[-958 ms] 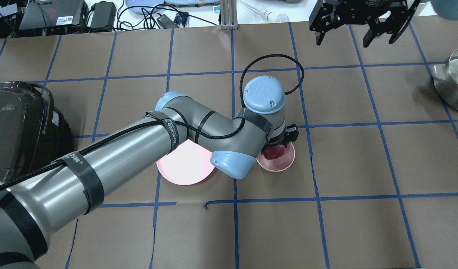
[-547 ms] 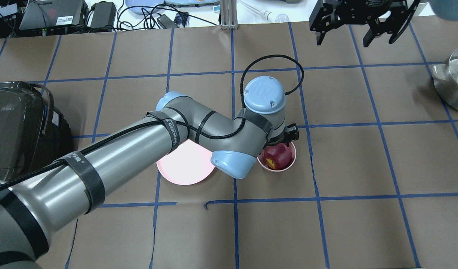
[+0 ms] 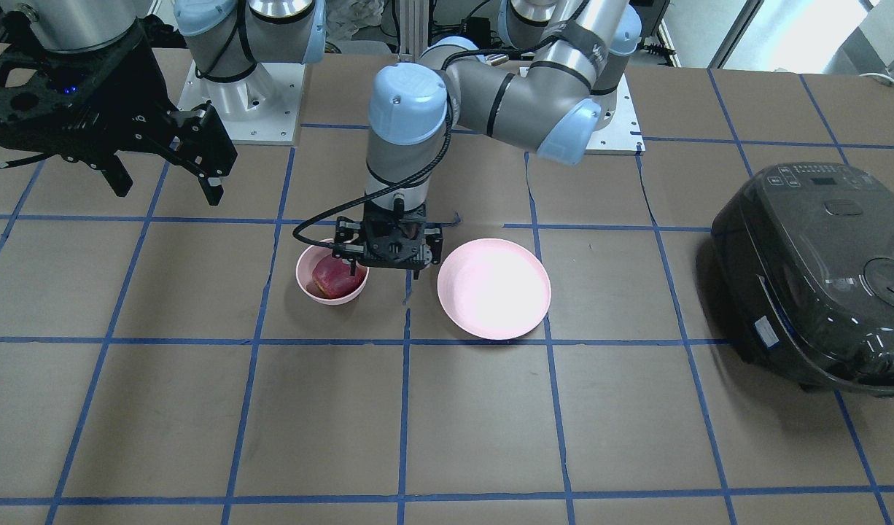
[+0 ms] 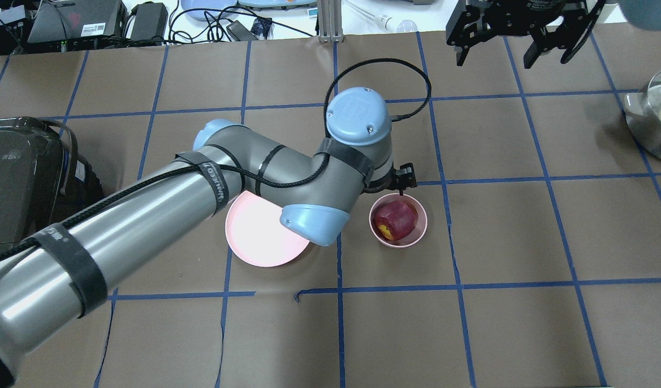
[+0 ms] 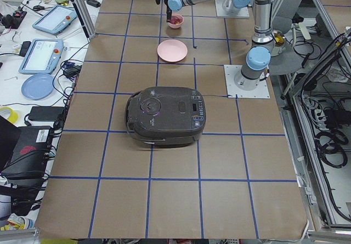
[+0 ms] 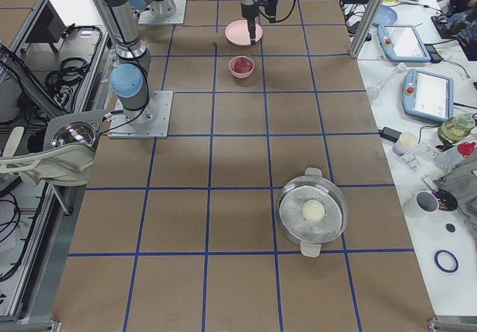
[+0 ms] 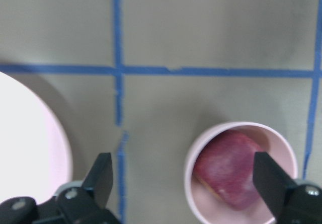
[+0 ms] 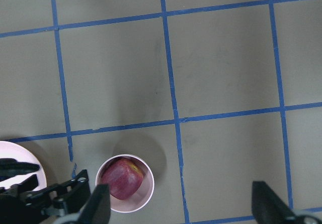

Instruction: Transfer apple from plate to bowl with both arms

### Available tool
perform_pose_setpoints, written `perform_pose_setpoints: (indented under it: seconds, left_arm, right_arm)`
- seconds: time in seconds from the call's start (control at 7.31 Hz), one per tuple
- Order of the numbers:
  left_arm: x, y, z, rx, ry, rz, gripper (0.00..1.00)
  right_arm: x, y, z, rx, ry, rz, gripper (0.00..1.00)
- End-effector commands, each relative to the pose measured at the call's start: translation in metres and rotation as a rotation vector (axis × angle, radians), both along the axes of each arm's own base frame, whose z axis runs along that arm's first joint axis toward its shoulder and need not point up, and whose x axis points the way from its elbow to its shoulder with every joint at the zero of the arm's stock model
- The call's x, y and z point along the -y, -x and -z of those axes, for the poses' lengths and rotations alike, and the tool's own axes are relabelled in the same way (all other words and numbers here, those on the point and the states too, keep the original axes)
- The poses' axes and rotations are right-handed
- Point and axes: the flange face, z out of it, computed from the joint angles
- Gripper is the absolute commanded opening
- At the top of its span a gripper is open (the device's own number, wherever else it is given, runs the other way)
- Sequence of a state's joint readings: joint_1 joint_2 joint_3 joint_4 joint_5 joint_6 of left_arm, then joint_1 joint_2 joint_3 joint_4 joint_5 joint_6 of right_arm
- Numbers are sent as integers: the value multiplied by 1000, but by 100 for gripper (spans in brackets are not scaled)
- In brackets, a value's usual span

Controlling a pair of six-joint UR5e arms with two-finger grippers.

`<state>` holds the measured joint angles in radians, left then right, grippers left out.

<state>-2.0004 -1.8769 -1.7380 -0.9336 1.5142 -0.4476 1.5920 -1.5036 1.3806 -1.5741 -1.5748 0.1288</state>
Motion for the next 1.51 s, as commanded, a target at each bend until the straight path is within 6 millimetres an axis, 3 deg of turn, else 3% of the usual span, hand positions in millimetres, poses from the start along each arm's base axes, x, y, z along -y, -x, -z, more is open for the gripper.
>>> perform_pose_setpoints:
  seconds: [0.0,0.27,0.55,0.68,0.96,1.09,1.37]
  left_arm:
    - [-1,-70,-63,55,-1,126,100]
    - [2,-153,-131,78,6,169,99]
    - [13,-212,-190,78,-21,88,100]
    - [21,-234,-210,78,-54,63,100]
    - [-5,-242,-229,118,-116,130,98]
    - [10,-242,-225,126,-62,129,98]
    - [13,-241,-228,130,-40,131,98]
  right_arm:
    - [-1,0,0,-1,-5,0,100]
    - [-1,0,0,-1,-7,-2,100]
    - [-1,0,0,-1,-8,-2,100]
    - [-1,0,0,-1,-8,-2,100]
    - [-1,0,0,-1,-8,-2,100]
    - [-2,0,0,-1,-7,-2,100]
    - [-2,-1,1,1,-10,-3,100]
